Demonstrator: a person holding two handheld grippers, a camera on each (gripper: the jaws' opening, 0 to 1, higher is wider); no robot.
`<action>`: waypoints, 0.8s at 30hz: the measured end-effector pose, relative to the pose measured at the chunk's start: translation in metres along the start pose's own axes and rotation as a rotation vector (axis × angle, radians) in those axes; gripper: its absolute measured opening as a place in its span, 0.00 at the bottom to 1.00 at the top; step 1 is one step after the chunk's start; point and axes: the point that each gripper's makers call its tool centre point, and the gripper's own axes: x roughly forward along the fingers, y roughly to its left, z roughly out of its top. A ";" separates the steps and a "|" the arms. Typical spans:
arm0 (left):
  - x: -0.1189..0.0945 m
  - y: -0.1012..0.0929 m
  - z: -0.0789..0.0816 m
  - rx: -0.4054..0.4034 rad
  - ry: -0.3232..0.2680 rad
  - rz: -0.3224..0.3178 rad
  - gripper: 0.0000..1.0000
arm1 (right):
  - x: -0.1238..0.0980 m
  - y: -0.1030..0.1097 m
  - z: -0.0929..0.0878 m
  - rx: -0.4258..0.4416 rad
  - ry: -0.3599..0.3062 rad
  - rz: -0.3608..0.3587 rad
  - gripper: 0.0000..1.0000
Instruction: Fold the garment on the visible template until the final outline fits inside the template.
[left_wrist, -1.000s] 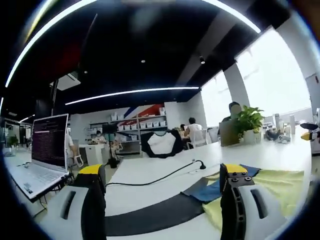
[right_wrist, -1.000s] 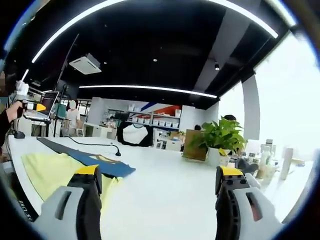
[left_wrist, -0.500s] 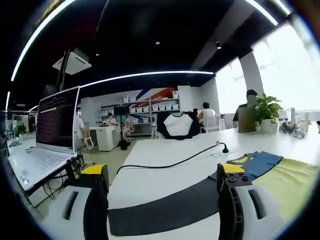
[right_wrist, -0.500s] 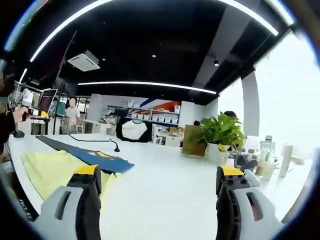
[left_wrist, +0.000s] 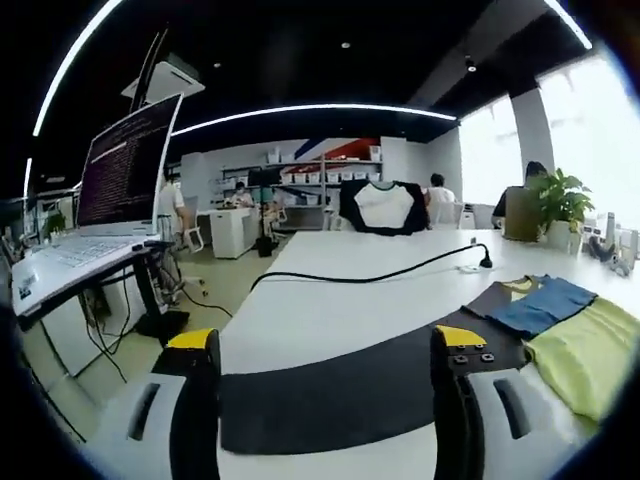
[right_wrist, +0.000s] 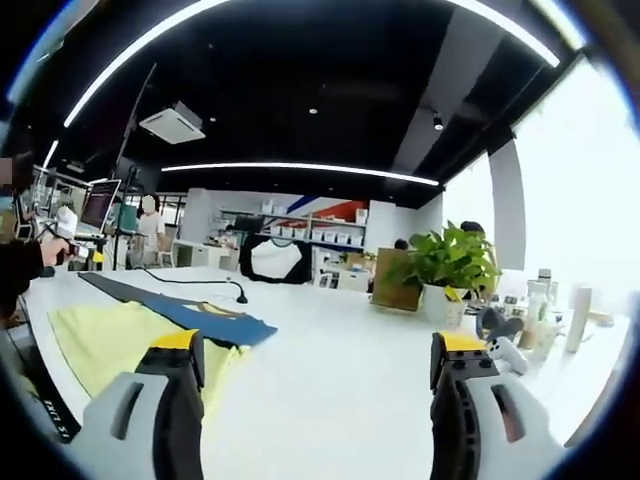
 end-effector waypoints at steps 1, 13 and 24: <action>0.002 0.003 -0.004 -0.017 0.014 0.007 0.92 | 0.000 0.000 0.000 0.005 -0.003 0.001 0.96; 0.020 0.011 -0.040 -0.073 0.095 0.005 0.82 | 0.002 0.004 -0.005 0.020 0.011 0.017 0.95; 0.024 0.015 -0.054 -0.065 0.149 0.026 0.74 | 0.002 0.002 -0.004 0.029 0.011 0.013 0.95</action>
